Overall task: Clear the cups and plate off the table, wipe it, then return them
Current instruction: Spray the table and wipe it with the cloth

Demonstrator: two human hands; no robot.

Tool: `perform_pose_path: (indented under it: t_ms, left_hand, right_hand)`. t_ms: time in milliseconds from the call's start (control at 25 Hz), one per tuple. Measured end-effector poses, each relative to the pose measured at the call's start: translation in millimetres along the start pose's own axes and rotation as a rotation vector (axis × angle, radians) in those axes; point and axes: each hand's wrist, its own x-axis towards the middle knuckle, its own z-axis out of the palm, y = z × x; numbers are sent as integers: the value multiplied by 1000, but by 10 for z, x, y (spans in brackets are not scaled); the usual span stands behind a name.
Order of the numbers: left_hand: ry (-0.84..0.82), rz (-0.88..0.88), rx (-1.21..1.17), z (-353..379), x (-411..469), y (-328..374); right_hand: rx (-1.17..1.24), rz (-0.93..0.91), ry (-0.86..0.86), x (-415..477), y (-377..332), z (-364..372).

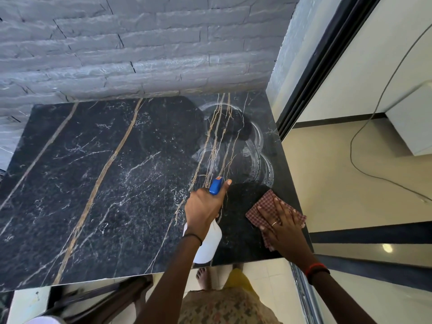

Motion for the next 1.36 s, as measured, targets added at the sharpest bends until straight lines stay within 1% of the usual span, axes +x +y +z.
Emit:
perform_pose_path:
  t_ms: [120,200,280,400,600,720,840,920,1000,1080,1160,1280,1360]
  left_hand:
    - [-40,-49,-28,39,0,49]
    - [-38,-58,-28,44,18,60]
    - [-42,-67,-77,58,41,46]
    - [-92,-73,-152,59,32,27]
    - [-126,-122,-275,-66,34,-18]
    - [-103,-121,-274,-114,41,-56]
    - [-65,-110,-210,-143,78,-98]
    - [-67,-103,-186,-155,106,-108]
    - [-56,-105,-171,-154,112,-88]
    - [-38,-110,-160,-149,121,-71]
    - [-45,-119,-182,-157,129,-74]
    - [-67,-131,-201,-147,129,-91]
    - [-85,-141,-198,-114,116,-93]
  right_hand:
    - [17,-14,33,-5,-17,-8]
    - [24,-15,27,-13,-16,-2]
    - [25,-19,18,-2,16,1]
    - [21,-50,13,97,96,-29]
    - [12,9,50,760,201,-218]
    - [-20,16,35,1274,-47,-282]
    - [-26,-68,26,1500,-474,-256]
    - [-45,-156,-3,1405,-676,-173]
    - [-50,-216,2,1182,-721,-72]
    - [-41,-245,23,892,-606,24]
    - [-52,-230,29,608,-329,85]
    - [-59,-118,27,436,259,-21]
    - [-18,-32,13,569,548,-159]
